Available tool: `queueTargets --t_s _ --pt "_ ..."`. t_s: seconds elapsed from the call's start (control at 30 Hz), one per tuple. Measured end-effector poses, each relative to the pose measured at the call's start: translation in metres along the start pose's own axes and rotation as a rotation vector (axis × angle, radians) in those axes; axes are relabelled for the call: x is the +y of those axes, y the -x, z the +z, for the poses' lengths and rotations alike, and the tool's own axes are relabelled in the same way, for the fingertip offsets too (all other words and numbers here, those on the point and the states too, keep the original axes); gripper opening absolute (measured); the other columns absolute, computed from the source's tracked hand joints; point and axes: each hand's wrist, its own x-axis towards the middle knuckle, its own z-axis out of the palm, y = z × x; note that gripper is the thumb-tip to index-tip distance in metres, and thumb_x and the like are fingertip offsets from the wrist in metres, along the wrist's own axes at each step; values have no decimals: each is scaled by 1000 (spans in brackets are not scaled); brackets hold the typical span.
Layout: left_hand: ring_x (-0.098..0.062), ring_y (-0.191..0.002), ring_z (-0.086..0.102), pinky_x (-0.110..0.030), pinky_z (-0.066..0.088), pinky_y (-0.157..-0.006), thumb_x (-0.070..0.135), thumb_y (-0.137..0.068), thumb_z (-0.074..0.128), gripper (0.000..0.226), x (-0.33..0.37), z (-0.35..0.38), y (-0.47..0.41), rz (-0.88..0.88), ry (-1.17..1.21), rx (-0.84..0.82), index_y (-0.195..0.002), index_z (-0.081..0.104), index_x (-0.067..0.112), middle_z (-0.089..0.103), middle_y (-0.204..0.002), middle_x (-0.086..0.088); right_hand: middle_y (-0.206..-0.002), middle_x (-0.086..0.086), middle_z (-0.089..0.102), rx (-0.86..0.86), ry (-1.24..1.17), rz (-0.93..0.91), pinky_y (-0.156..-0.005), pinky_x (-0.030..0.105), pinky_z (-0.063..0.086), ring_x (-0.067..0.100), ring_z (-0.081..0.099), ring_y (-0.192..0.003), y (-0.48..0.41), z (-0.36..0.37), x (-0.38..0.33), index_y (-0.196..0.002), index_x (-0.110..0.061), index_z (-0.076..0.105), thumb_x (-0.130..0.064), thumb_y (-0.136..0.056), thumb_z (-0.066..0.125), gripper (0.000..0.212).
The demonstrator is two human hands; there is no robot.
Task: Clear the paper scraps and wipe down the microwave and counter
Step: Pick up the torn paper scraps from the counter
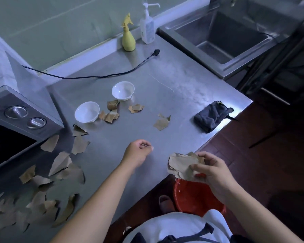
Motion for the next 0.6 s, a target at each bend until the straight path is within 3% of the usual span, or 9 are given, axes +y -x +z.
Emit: queueTargets --t_s 0.13,0.23,0.3,0.43,0.6 --pt "-15 -88 61 -25 44 -71 31 -83 75 28 20 19 -58 34 -260 51 -108 65 21 66 -106 0 -89 10 70 134 -55 -31 -56 35 57 21 66 -72 8 -24 -8 -79 -16 75 19 -80 64 37" --pt "-26 -119 57 -31 45 -89 38 -84 73 60 41 38 -94 81 -455 85 -136 53 17 55 -136 -9 -86 9 68 225 -112 -37 -50 31 56 21 65 -67 14 -37 -14 -83 -13 72 20 -79 64 35" --pt "-31 -128 49 -38 43 -98 43 -84 73 70 48 52 -107 92 -547 107 -142 46 16 47 -142 -12 -84 9 68 273 -133 -39 -48 29 55 20 65 -64 19 -45 -15 -89 -10 69 21 -79 64 33" --pt "-37 -120 53 -41 46 -96 45 -83 74 61 52 71 -123 58 -623 150 -133 51 18 42 -136 -13 -80 9 70 323 -101 -53 -49 30 56 23 67 -64 26 -53 -17 -86 -13 71 19 -78 66 33" --pt "-33 -110 54 -38 47 -85 22 -86 71 26 47 83 -129 65 -580 207 -107 57 19 49 -122 -10 -86 13 69 392 -136 -33 -49 31 57 32 65 -75 27 -64 -20 -96 -6 67 19 -78 66 31"
